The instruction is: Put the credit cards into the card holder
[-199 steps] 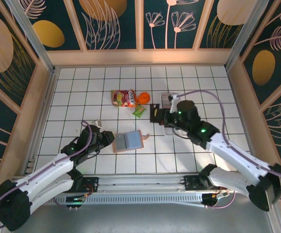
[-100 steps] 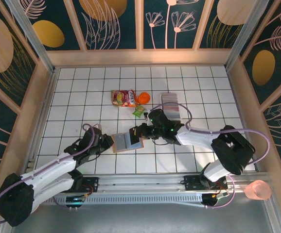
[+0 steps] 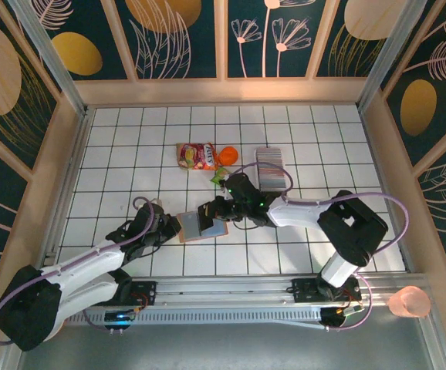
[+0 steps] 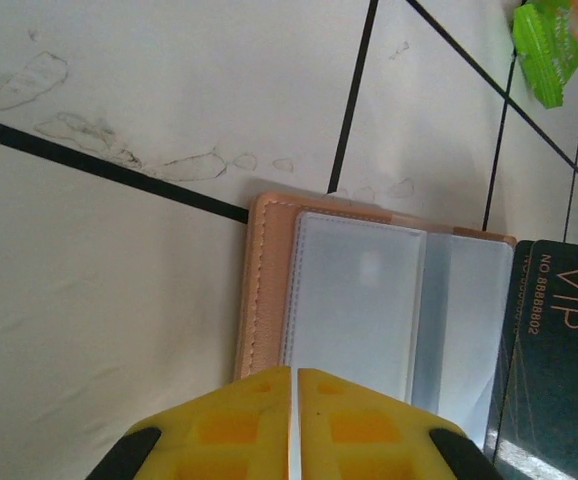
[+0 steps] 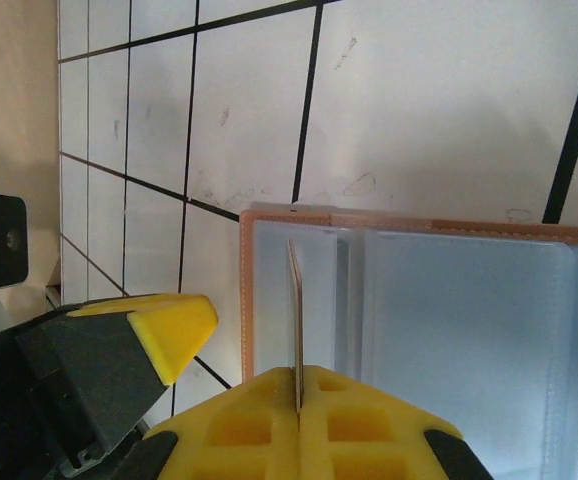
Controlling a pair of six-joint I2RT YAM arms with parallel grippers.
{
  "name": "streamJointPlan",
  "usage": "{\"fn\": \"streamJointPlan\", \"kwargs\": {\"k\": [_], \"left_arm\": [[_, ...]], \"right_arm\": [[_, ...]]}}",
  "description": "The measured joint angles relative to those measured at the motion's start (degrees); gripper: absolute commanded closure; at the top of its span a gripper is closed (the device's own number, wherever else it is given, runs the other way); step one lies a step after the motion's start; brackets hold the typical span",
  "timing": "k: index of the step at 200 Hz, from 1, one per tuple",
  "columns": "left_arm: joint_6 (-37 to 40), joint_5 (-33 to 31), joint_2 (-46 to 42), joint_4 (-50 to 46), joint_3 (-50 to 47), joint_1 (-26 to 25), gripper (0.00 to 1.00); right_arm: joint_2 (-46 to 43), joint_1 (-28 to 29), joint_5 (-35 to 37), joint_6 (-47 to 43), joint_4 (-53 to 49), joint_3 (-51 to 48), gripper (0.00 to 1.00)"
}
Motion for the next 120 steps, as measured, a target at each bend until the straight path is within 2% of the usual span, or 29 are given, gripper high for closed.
{"fn": "streamJointPlan", "kwargs": {"k": [52, 120], "left_arm": [[-0.17, -0.83, -0.04, 0.48, -0.35, 0.0, 0.9], [-0.2, -0.81, -0.09, 0.87, -1.73, 0.0, 0.9]], "right_arm": [[3.28, 1.36, 1.29, 1.66, 0.15, 0.37, 1.0], [3.41, 1.38, 2.64, 1.7, 0.15, 0.39, 1.0]]}}
